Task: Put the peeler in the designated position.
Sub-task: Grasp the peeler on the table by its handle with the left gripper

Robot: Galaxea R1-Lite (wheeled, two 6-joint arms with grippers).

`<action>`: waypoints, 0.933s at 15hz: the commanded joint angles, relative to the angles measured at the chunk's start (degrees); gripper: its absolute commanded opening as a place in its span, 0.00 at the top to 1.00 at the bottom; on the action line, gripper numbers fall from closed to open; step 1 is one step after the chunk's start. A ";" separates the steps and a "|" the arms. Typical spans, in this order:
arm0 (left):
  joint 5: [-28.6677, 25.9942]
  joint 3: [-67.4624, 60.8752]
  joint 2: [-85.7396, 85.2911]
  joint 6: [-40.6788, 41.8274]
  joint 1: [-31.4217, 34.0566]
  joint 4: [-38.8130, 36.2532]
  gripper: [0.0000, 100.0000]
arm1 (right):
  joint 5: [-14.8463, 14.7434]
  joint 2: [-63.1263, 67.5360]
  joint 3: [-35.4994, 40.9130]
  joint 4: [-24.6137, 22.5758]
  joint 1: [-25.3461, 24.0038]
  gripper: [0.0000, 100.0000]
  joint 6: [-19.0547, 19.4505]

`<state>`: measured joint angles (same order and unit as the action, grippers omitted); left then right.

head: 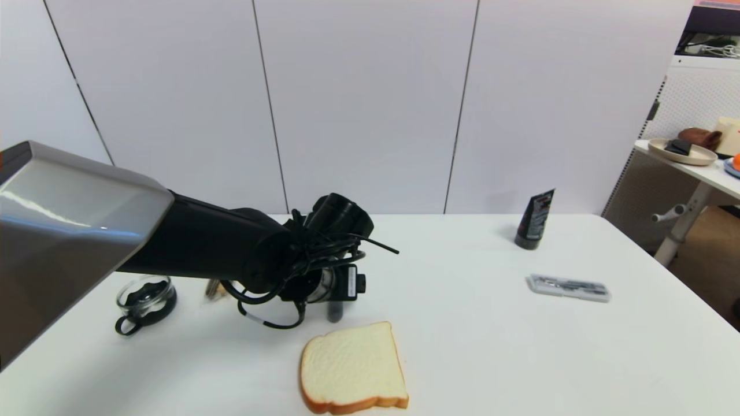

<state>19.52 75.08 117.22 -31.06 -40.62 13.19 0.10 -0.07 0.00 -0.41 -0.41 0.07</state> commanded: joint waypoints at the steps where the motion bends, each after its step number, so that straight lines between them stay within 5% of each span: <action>1: 0.08 0.06 1.34 -0.23 0.01 0.08 0.00 | -0.01 -0.01 0.00 -0.02 -0.02 0.00 0.01; 8: 0.08 0.15 2.04 -0.14 -0.07 0.08 0.00 | 0.08 0.07 0.00 -0.02 -0.02 0.00 0.01; 9: 0.08 0.15 2.13 -0.14 -0.07 0.08 1.00 | -0.01 0.07 0.00 -0.02 -0.02 0.00 0.01; 14: -0.01 0.50 2.39 0.12 -0.07 0.08 1.00 | -0.01 0.07 0.00 -0.02 -0.02 0.00 0.01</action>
<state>19.40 75.55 119.48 -30.71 -40.73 13.12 0.10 -0.07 0.00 -0.41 -0.41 0.07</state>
